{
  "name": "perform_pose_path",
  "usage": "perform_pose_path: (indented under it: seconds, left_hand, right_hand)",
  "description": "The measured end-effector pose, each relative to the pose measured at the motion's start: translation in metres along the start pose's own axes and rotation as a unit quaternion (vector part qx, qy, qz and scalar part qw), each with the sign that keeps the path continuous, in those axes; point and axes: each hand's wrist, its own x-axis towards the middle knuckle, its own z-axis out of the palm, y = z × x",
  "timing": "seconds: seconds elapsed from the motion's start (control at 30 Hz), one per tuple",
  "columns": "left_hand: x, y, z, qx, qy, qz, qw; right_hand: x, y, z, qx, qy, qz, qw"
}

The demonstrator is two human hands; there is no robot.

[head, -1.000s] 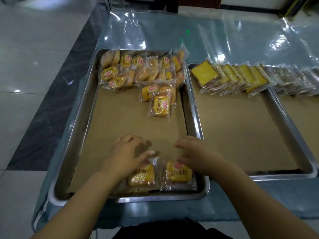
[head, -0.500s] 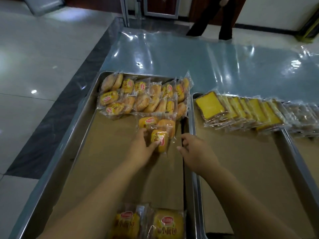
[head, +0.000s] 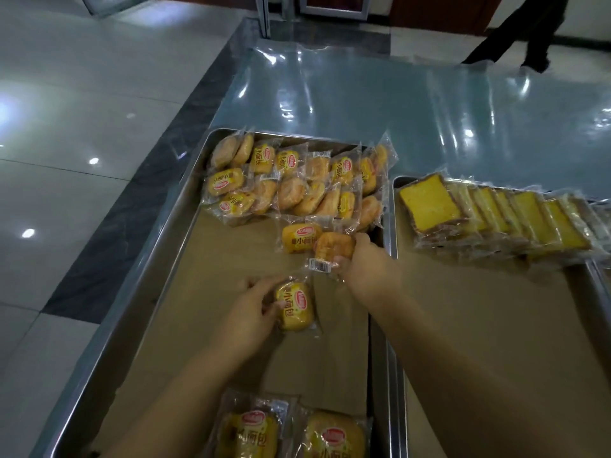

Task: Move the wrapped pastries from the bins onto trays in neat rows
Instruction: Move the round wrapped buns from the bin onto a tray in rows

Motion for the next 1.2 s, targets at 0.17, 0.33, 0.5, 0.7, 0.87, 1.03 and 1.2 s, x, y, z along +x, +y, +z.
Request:
perform_pose_path:
  seconds: [0.17,0.33,0.5,0.7,0.87,1.03,1.2]
  left_hand:
    - [-0.017,-0.013,-0.021,0.045,0.074,-0.050,0.995]
    - [-0.038,-0.026,-0.043,0.111,0.094,-0.093,0.985]
    - [-0.058,-0.043,-0.059,0.193,0.089,-0.079,0.974]
    - [-0.057,-0.049,-0.062,0.264,0.114,0.161,0.944]
    - [-0.041,-0.050,-0.052,0.235,-0.022,0.170,0.957]
    - [-0.053,-0.057,-0.060,0.261,0.016,0.166,0.951]
    - [-0.084,-0.074,-0.075,0.276,0.028,0.135,0.951]
  right_hand:
    - [-0.023,0.006,-0.002,0.131,0.085,-0.069,0.985]
    - [-0.070,0.009,0.007,0.053,0.249,-0.234,0.938]
    - [-0.101,0.018,0.039,-0.040,0.052,-0.225,0.972]
    - [-0.122,0.019,0.045,0.028,-0.001,-0.136,0.990]
    - [-0.127,0.006,0.049,0.003,0.002,-0.086,0.996]
    - [-0.133,-0.005,0.058,-0.028,0.024,-0.062,0.997]
    - [-0.140,-0.007,0.065,0.011,0.040,-0.026,0.999]
